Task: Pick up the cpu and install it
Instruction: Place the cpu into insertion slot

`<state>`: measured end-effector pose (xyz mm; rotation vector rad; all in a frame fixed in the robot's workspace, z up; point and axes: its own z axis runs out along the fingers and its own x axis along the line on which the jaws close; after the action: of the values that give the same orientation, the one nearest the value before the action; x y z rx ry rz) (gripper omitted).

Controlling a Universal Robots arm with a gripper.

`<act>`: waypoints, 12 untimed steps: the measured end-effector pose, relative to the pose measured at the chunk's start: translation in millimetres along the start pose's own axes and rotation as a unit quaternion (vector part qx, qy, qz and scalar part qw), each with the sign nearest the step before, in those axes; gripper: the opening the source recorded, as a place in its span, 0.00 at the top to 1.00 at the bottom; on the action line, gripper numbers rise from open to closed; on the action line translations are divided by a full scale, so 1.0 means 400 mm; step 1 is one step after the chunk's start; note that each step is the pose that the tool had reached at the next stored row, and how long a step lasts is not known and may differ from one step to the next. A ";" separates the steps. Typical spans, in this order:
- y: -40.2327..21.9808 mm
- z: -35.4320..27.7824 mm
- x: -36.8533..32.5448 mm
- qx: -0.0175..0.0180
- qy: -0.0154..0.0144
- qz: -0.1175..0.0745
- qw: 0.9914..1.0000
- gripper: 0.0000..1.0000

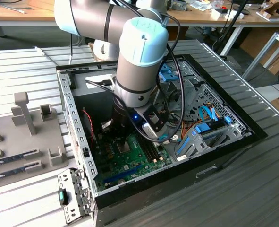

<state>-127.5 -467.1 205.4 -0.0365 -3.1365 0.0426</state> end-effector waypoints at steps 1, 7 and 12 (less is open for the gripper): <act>0.000 0.000 -0.005 -0.001 0.000 0.000 1.000 0.89; 0.000 -0.004 -0.023 -0.002 0.001 0.000 1.000 0.89; 0.001 -0.009 -0.057 -0.002 0.003 0.000 1.000 0.89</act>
<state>-104.6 -467.1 208.9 -0.0362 -3.1301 0.0361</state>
